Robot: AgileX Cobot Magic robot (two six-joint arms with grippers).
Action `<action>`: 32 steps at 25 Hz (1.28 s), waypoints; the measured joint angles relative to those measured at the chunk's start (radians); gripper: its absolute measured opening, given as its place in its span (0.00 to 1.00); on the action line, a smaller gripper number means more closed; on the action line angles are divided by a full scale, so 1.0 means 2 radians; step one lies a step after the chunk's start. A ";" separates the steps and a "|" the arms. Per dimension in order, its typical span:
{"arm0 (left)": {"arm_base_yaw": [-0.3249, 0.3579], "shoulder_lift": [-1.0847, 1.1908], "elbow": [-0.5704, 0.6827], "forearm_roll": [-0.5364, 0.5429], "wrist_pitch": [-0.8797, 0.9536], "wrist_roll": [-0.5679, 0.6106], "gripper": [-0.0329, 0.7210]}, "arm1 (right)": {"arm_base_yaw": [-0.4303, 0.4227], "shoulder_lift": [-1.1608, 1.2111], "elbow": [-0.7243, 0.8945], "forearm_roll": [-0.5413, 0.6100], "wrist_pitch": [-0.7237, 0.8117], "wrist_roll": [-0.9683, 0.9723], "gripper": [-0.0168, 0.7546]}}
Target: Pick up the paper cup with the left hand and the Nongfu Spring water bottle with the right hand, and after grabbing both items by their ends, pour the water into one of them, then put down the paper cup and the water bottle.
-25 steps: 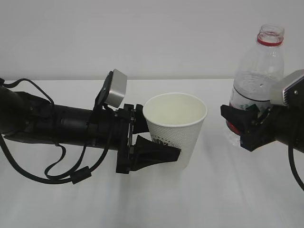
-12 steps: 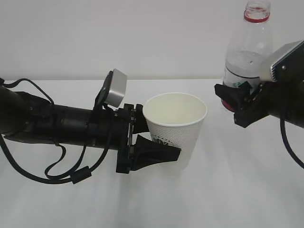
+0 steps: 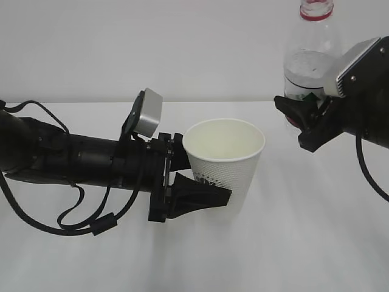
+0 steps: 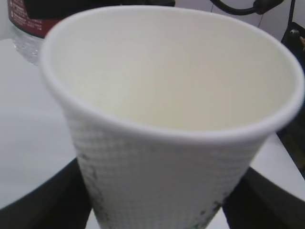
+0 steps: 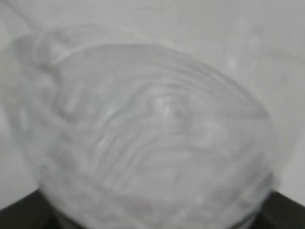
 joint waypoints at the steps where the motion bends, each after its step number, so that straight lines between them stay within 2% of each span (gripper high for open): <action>1: 0.000 0.000 0.000 0.000 0.000 0.001 0.79 | 0.000 0.000 0.000 0.000 0.000 -0.006 0.67; 9: 0.000 0.000 0.000 -0.001 0.000 0.038 0.79 | 0.000 0.000 -0.002 -0.002 0.001 -0.033 0.67; 24: 0.000 0.000 0.000 -0.011 0.000 0.040 0.79 | 0.000 0.000 -0.003 -0.002 -0.017 -0.135 0.67; 32: 0.000 0.000 0.000 -0.012 0.000 0.041 0.79 | 0.000 0.000 -0.003 0.004 -0.018 -0.149 0.67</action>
